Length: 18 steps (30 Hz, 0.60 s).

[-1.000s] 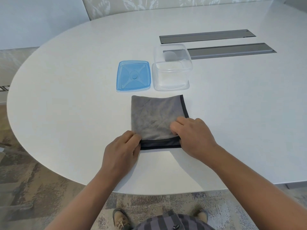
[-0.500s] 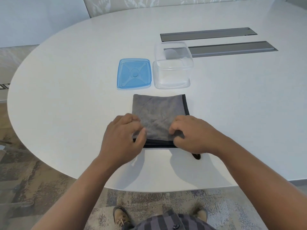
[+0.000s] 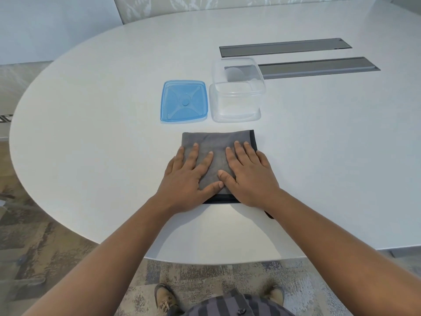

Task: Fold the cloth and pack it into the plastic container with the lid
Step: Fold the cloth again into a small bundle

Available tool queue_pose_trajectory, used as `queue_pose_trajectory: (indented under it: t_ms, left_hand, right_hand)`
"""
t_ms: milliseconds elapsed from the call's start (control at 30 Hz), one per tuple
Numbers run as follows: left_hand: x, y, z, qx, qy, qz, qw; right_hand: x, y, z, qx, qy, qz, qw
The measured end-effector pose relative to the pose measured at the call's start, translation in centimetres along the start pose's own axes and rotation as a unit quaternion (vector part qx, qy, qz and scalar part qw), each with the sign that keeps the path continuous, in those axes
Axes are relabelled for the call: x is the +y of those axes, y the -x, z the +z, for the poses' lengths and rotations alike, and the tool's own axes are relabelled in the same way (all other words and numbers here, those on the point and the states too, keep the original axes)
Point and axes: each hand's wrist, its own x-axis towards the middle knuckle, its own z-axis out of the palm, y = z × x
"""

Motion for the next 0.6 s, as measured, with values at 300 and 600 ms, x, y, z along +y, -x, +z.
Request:
queue_pose_trajectory:
  t_ms: [300, 600]
  left_hand:
    - [-0.4, -2.8, -2.8, 0.052, 0.19, -0.1, 0.975]
    - [-2.7, -4.3, -4.9, 0.032, 0.395, -0.192, 0.898]
  right_hand:
    - [0.2, -0.8, -1.3, 0.018, -0.019, 0.007, 1.0]
    - [3.2, -2.5, -4.3, 0.027, -0.28, 0.136, 0.95]
